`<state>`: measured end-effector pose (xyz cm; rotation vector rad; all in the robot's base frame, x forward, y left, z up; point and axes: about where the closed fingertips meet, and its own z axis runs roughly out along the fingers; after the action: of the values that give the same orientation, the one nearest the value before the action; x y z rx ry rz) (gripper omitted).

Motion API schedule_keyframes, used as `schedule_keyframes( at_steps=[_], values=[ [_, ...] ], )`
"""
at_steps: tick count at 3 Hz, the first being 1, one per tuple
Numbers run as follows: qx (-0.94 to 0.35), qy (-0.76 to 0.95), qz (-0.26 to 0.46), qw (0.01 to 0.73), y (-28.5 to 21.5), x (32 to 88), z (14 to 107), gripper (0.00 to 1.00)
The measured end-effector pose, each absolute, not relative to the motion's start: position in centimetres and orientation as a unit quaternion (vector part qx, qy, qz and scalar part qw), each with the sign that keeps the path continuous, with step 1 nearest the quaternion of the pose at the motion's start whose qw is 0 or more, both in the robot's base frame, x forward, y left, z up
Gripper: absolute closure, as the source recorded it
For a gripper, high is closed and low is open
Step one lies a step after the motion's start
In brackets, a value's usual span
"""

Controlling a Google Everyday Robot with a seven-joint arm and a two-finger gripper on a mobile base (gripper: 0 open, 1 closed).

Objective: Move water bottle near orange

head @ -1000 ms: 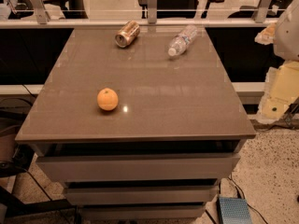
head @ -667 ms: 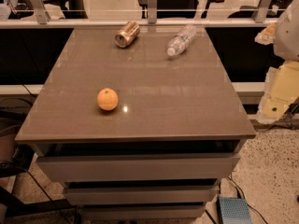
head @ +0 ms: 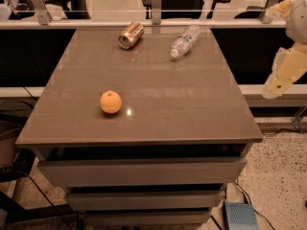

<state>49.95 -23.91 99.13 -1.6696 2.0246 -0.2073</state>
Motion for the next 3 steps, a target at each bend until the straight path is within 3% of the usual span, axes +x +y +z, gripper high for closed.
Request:
schedule_keyframes(
  at_steps=[1,3],
  values=[
    [-0.646,0.699,-0.118,0.283,-25.3,55.5,99.8,0.0],
    [-0.729,0.601,-0.187,0.269,-25.4,65.7,100.2,0.0]
  ],
)
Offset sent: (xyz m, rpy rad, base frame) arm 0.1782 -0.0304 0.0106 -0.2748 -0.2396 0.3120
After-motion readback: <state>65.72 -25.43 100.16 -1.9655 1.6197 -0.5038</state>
